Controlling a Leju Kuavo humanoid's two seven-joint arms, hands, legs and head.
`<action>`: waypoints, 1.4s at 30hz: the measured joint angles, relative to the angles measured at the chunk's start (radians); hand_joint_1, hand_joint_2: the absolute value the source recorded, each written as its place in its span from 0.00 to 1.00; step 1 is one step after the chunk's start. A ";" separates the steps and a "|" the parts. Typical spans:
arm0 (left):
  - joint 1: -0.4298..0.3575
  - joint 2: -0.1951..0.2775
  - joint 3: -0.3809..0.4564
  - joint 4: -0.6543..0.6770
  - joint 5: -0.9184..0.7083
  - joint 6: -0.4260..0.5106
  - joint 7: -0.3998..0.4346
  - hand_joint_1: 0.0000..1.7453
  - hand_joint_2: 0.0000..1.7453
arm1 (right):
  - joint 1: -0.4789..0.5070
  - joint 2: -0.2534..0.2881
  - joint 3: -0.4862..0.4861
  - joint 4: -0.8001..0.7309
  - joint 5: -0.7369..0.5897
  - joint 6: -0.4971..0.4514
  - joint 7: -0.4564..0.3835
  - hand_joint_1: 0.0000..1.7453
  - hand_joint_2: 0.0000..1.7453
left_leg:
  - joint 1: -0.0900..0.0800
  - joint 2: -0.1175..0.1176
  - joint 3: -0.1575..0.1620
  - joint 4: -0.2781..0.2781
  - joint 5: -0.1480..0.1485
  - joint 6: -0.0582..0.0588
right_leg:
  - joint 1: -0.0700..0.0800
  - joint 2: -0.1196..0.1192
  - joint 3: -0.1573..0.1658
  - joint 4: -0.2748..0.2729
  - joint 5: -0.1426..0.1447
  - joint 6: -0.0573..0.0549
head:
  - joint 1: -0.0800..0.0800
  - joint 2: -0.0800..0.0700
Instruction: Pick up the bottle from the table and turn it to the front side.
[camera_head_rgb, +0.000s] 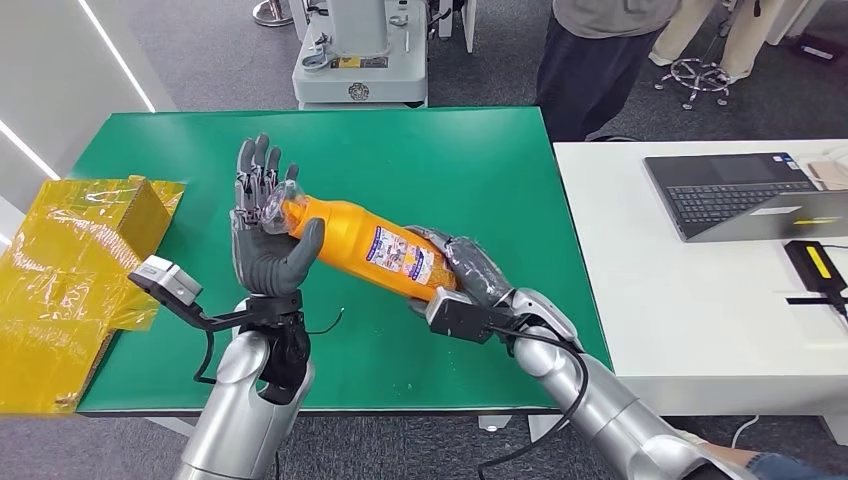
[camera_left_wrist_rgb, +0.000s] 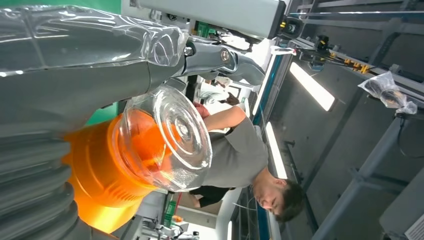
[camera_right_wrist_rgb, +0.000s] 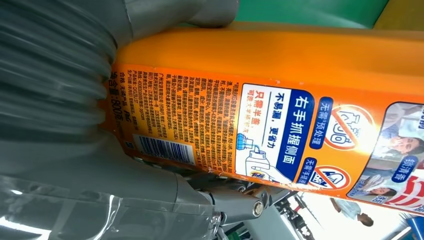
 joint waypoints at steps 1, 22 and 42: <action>-0.001 0.001 0.000 0.001 0.002 0.000 0.000 0.00 1.00 | -0.002 0.000 0.001 0.000 -0.001 0.000 -0.001 1.00 1.00 | 0.000 0.000 0.000 0.000 0.000 0.000 | 0.000 0.000 0.000 0.000 0.000 0.000 | 0.000 0.000; -0.016 0.001 0.001 0.016 -0.009 -0.023 0.012 0.00 1.00 | -0.012 0.025 0.006 0.001 0.010 -0.043 -0.010 1.00 1.00 | 0.000 0.000 0.000 0.000 0.000 0.000 | 0.000 0.000 0.000 0.000 0.000 0.000 | 0.000 0.000; -0.014 -0.007 0.013 0.021 -0.032 -0.055 0.009 1.00 1.00 | -0.021 0.044 0.006 0.057 0.022 -0.015 -0.020 1.00 1.00 | 0.000 0.000 0.000 0.000 0.000 0.000 | 0.000 0.000 0.000 0.000 0.000 0.000 | 0.000 0.000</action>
